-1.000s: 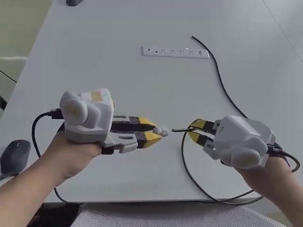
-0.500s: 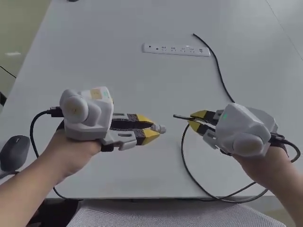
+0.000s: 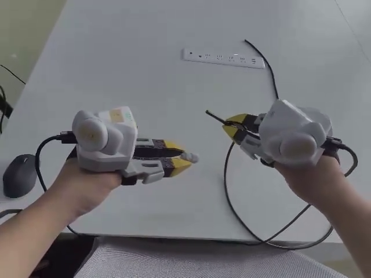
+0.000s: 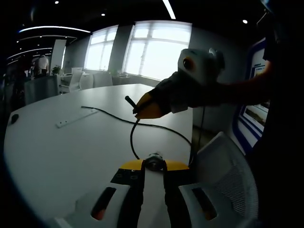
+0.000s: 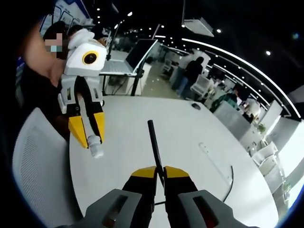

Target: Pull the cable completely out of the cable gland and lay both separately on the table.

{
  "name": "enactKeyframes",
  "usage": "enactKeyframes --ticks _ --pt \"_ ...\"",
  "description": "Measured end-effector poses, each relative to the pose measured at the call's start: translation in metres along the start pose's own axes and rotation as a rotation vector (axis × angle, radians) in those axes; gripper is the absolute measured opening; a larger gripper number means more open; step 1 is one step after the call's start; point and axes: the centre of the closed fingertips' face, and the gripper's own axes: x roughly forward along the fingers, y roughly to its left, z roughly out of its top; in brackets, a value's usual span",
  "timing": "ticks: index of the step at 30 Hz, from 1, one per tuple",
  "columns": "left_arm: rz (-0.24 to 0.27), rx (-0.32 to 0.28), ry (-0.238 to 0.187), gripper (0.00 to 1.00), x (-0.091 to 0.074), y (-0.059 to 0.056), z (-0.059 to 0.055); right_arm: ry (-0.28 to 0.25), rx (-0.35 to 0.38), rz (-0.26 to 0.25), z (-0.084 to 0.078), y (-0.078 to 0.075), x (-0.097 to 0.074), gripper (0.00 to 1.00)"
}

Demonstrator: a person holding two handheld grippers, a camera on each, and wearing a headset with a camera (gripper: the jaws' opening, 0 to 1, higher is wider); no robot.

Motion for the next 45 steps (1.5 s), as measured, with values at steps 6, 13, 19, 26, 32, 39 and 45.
enactKeyframes --ticks 6,13,19,26,32,39,45 --pt "0.021 -0.016 -0.003 0.15 -0.004 0.003 -0.008 -0.030 0.053 0.017 0.016 -0.002 0.017 0.00" --pt "0.055 -0.036 -0.010 0.15 -0.010 0.010 -0.022 -0.033 0.041 0.056 0.031 0.007 0.039 0.00" --pt "0.079 -0.060 -0.018 0.15 -0.015 0.015 -0.034 -0.025 0.027 0.103 0.041 0.022 0.059 0.00" --pt "0.126 -0.088 -0.031 0.15 -0.025 0.028 -0.052 -0.032 0.052 0.171 0.058 0.043 0.086 0.00" --pt "0.166 -0.105 -0.019 0.15 -0.036 0.038 -0.070 -0.021 0.011 0.238 0.068 0.070 0.114 0.00" --pt "0.187 -0.132 -0.008 0.15 -0.043 0.046 -0.088 0.002 -0.028 0.300 0.069 0.098 0.140 0.00" --pt "0.193 -0.146 0.021 0.15 -0.042 0.050 -0.110 0.035 -0.067 0.371 0.066 0.127 0.165 0.00"
